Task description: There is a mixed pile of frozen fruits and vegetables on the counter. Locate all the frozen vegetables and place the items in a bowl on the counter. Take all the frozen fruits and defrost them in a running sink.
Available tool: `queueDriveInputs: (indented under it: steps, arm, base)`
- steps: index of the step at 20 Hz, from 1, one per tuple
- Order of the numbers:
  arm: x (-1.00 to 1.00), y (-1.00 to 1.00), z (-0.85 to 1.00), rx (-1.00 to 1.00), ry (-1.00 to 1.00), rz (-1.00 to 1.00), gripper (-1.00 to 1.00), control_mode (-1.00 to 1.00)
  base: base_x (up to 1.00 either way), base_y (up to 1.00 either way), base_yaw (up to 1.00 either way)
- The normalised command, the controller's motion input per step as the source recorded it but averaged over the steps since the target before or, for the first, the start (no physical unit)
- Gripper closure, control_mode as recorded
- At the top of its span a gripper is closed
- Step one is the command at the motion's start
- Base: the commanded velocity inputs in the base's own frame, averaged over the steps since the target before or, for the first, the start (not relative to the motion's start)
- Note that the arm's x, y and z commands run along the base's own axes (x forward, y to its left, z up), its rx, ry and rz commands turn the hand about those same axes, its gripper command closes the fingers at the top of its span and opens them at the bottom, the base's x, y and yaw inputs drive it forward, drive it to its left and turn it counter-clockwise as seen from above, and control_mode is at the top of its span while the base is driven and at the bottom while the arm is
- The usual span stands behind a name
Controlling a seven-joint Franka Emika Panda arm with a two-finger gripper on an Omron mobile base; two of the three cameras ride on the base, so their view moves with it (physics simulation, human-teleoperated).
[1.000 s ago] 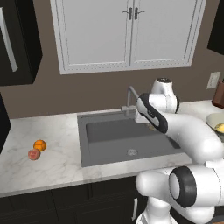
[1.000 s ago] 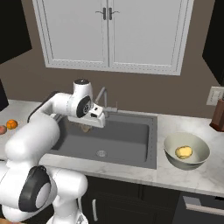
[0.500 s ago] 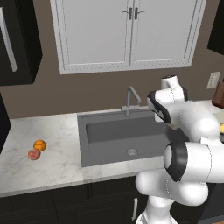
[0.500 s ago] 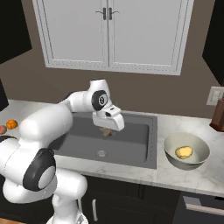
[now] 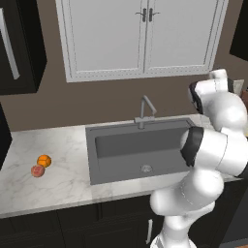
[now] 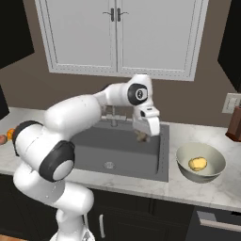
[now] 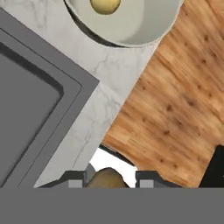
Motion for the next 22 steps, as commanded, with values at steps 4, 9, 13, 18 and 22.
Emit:
queueDriveInputs:
  steps: [4, 9, 13, 18, 22]
  arm:
    - [-0.26, -1.00, 0.38, -0.03, 0.00, -0.36, 1.00, -1.00]
    - [-0.48, -0.97, 0.06, -0.01, -0.13, -0.31, 1.00, -1.00]
    - [-0.34, -0.22, -0.50, -0.07, -0.53, -0.04, 1.00, -1.00]
    - [-0.14, 0.23, -0.62, -0.42, -0.41, 0.10, 1.00, -1.00]
    - [0.23, 0.12, -0.39, -0.48, 0.08, 0.13, 1.00, -1.00]
  base:
    - [0.00, 0.00, 0.00]
    - [0.00, 0.00, 0.00]
    - [0.00, 0.00, 0.00]
    - [0.00, 0.00, 0.00]
    - [0.00, 0.00, 0.00]
